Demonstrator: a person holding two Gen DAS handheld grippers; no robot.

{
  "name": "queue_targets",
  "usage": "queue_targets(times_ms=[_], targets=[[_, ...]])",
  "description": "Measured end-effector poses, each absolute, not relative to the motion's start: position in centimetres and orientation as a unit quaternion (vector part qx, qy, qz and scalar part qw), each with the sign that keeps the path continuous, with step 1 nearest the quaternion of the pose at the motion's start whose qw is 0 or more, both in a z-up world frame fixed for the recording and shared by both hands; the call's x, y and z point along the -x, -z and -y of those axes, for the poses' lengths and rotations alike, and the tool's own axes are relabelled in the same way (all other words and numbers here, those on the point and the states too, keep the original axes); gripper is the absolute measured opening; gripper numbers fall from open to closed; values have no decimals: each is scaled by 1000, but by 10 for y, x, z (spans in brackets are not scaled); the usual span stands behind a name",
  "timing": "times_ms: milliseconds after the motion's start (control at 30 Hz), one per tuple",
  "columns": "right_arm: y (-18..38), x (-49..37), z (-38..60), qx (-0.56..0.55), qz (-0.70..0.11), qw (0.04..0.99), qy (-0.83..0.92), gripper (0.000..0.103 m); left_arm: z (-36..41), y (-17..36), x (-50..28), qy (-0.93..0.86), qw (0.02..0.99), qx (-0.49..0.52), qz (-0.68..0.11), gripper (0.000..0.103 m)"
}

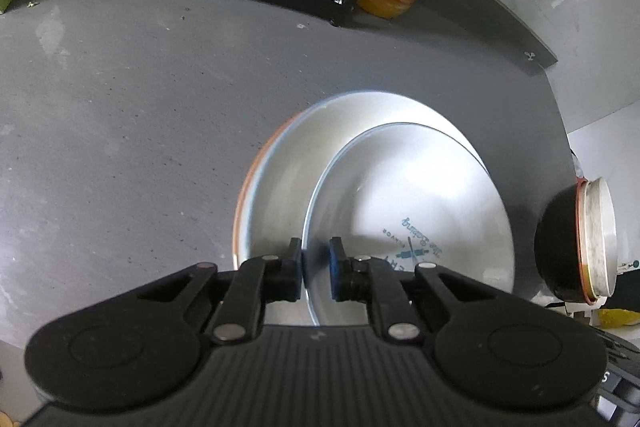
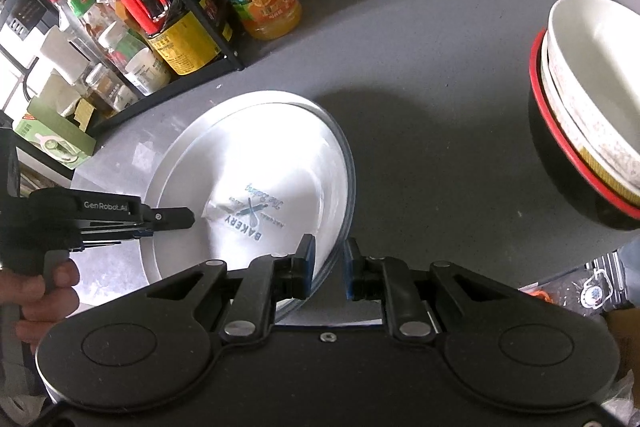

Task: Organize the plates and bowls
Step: 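Carry the 'BAKERY' plate with both grippers and lower it onto the 'Sweet' plate, then open both grippers and release the 'BAKERY' plate on the plate stack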

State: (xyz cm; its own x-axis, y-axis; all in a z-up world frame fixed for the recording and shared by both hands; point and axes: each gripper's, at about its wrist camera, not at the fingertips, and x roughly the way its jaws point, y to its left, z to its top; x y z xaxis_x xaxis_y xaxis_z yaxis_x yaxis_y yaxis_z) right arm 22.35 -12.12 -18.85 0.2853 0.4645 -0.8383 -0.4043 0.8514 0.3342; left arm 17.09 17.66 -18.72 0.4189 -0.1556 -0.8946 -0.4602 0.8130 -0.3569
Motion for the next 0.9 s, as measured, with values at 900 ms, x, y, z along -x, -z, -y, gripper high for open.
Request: queue_targets(times_ms=[900], targets=[[166,-231,158,-70,-518,814,-254,45,-174,158,-181,-129,788,241,-552,30]])
